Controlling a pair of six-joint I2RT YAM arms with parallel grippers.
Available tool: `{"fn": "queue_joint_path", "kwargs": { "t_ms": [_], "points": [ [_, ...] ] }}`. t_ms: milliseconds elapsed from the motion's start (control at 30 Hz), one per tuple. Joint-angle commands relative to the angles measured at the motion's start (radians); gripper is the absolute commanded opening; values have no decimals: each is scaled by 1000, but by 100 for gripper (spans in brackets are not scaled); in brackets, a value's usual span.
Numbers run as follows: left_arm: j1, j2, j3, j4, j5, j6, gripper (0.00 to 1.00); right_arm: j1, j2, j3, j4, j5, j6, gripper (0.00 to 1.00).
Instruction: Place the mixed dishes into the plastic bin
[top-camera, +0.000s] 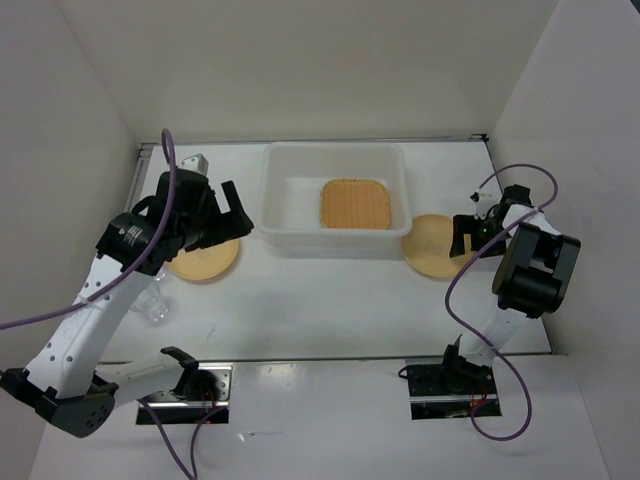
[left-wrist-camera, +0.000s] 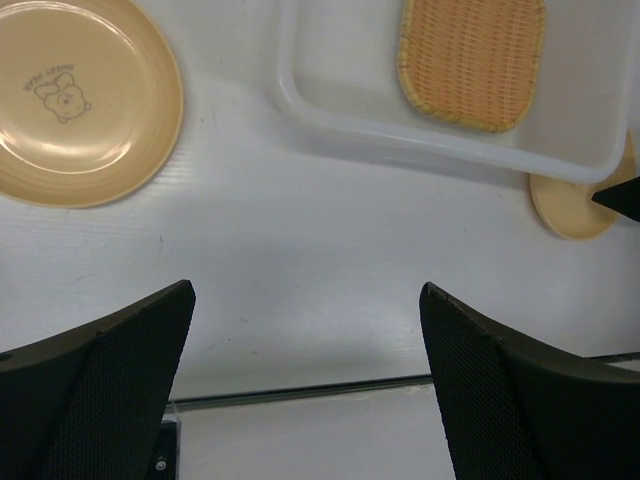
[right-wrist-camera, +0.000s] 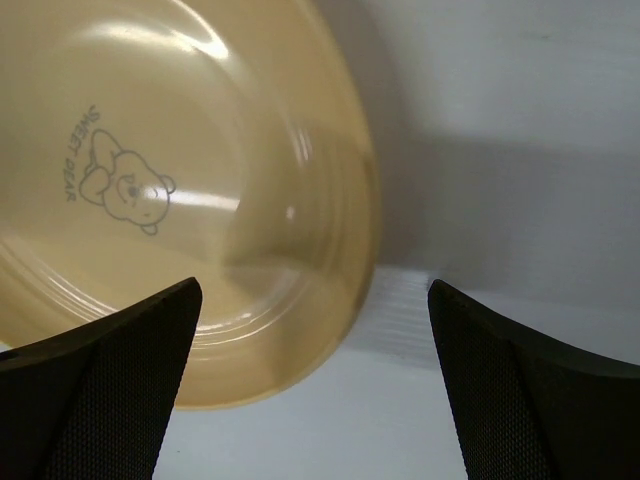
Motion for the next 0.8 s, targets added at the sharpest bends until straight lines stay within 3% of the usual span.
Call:
{"fn": "queue_joint_path", "kwargs": {
  "t_ms": [0,167,367,567,667,767],
  "points": [
    [2,-39,-27,9,28,-65,100,11,14,-19,29,-23,-12,98],
    [2,-69,-27,-35,28,-85,100,11,69,-19,29,-69,-23,84],
    [2,-89,-36,-64,28,-116,100,2,123,6,24,-120,-14,55],
    [2,-89,-47,-40,50,-125,100,2,134,26,25,-120,18,8],
    [2,-80,-47,-30,50,-125,100,-19,134,26,5,-95,34,0],
    [2,-60,-47,-9,59,-125,100,-96,96,26,-35,-95,13,0]
  ]
}}
